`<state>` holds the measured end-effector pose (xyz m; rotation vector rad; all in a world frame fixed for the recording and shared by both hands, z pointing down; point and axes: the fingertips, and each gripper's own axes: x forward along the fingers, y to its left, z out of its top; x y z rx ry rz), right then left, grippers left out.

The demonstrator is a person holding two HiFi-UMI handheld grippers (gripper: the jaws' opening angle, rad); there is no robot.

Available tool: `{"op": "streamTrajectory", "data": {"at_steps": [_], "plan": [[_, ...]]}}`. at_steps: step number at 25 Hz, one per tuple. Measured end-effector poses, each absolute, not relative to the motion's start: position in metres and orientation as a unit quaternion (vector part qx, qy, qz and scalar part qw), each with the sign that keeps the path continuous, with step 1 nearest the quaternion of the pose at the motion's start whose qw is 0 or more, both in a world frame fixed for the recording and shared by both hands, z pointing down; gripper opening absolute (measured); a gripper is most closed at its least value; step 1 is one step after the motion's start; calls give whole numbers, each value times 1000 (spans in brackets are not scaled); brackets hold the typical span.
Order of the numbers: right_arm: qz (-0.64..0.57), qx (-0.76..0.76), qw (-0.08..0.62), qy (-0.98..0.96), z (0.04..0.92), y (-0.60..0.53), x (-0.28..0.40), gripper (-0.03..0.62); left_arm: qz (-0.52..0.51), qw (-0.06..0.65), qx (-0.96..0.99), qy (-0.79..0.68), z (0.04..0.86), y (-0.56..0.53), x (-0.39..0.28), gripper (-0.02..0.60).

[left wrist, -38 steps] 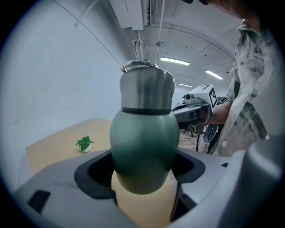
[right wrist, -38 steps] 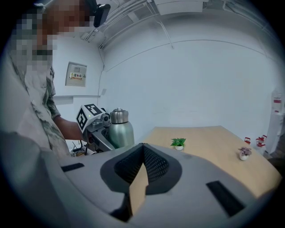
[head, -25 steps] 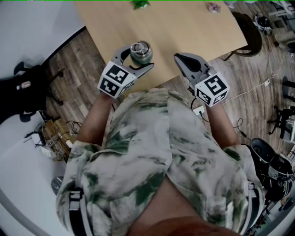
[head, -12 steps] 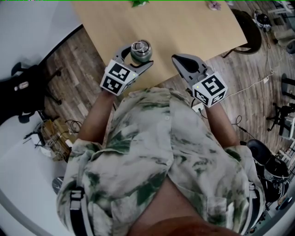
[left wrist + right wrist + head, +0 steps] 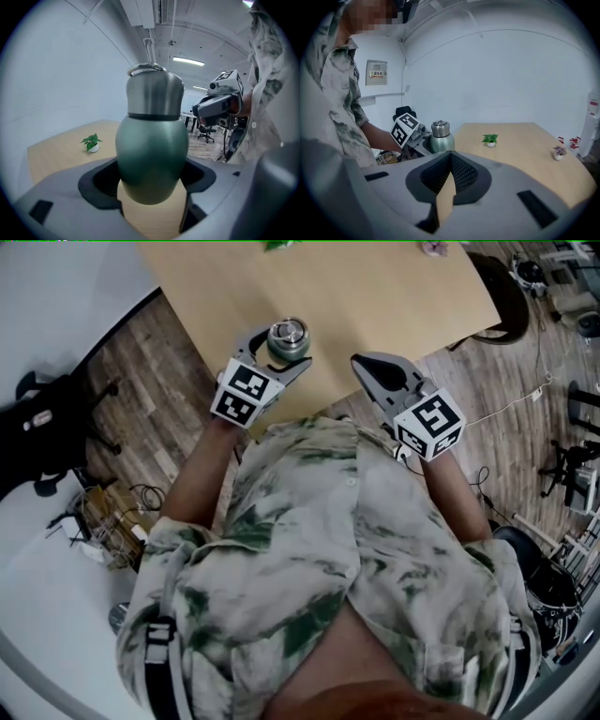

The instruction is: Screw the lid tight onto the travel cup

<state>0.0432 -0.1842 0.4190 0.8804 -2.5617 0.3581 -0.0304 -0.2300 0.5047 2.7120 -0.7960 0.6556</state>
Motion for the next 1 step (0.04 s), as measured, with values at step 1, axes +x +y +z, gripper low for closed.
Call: {"op": "streamTrajectory", "data": {"at_steps": [1], "plan": [[129,315,204,-918,420,-185,41,21,225,119,928,-274,507,-233,-32,376]]}}
